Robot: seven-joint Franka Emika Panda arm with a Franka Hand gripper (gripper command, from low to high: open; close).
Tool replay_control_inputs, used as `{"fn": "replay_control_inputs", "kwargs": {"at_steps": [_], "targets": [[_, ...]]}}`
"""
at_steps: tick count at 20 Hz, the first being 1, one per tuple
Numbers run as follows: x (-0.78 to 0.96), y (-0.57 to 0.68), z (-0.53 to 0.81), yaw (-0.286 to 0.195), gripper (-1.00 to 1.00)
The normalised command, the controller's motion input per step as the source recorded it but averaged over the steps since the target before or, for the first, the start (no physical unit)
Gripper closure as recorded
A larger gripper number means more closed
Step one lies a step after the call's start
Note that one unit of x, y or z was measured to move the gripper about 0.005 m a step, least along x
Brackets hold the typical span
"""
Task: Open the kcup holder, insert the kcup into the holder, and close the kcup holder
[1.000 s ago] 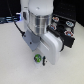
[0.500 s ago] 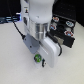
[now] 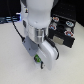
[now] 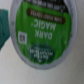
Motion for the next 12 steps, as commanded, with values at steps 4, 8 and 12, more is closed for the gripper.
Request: {"fn": "replay_control_inputs", "kwargs": {"at_steps": [4, 8, 12], "targets": [[0.31, 0.02, 0.05, -0.093, 1.0], [0.22, 0.05, 0.04, -0.07, 1.0], [0.04, 0.1, 0.1, 0.0, 1.0]]}}
